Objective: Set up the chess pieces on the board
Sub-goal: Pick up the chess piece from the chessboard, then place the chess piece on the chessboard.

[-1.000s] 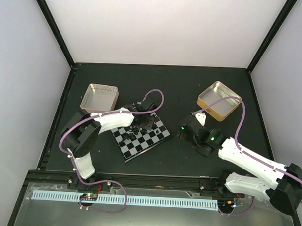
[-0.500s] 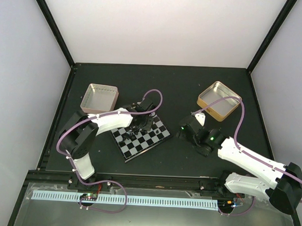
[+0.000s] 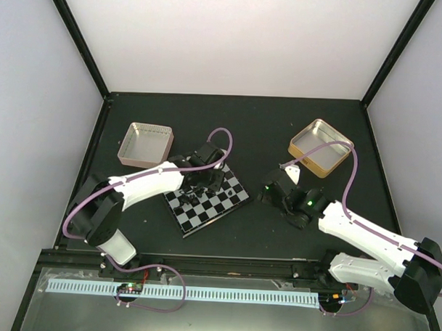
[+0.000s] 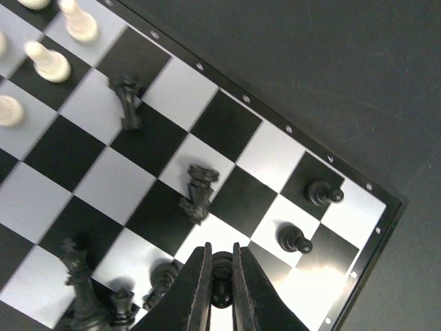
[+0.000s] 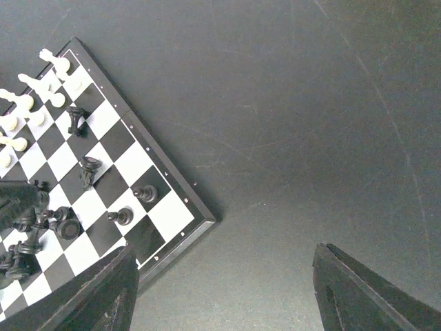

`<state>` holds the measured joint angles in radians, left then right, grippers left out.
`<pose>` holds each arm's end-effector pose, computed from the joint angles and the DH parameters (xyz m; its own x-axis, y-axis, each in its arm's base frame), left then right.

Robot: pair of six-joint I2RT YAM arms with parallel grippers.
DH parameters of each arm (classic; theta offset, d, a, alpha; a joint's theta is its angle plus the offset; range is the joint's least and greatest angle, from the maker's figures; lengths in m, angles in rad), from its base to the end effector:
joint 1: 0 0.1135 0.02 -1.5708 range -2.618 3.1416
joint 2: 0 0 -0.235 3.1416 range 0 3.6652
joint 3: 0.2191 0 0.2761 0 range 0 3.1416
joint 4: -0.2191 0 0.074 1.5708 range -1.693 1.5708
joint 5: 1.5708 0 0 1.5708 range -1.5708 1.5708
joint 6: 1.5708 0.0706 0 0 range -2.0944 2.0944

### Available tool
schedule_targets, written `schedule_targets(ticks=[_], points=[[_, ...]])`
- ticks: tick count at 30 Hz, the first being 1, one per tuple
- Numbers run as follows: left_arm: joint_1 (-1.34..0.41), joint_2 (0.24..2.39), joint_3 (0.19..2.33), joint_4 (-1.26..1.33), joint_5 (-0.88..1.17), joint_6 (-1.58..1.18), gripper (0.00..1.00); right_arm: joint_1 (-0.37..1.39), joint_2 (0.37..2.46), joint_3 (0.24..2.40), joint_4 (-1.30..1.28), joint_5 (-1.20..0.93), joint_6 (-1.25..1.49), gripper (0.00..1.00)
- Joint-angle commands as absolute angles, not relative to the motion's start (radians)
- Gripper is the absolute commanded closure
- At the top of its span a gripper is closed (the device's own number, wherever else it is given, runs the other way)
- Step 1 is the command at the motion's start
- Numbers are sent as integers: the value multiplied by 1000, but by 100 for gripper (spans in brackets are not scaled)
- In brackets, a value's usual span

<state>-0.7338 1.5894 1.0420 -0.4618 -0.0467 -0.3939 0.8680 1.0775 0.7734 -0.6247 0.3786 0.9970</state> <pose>0.2716 -0.2404 0.1371 -0.8301 0.2323 -0.5069 0.3595 0.9179 -0.1679 0.1928 0.1872 0.1852 -0.7563 0.3145 -0.5737 0.1276 0.9309 0.3422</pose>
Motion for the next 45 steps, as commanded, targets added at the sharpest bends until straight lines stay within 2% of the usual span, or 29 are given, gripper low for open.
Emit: schedule_targets(ticks=[1,10,26,28,34,41,45], points=[[-769,1584,1010,-439,15,-381,95,862,1085,764,-603,382,1001,30],[-836,1642,991,-414,18,-378,95,863,1085,761,-607,386,1002,30],[-840,1689,970,-381,-92,-394,94,862,1086,753,-610,388,1005,30],[-839,1690,971,-385,-84,-393,91,862,1086,752,-609,388,1005,30],[-840,1671,963,-376,-47,-396,75,862,1065,752,-618,402,1018,30],[-838,1599,981,-400,-67,-407,69,862,1037,754,-608,382,1000,30],[-830,1512,976,-411,-90,-428,61,863,1032,752,-560,313,932,30]])
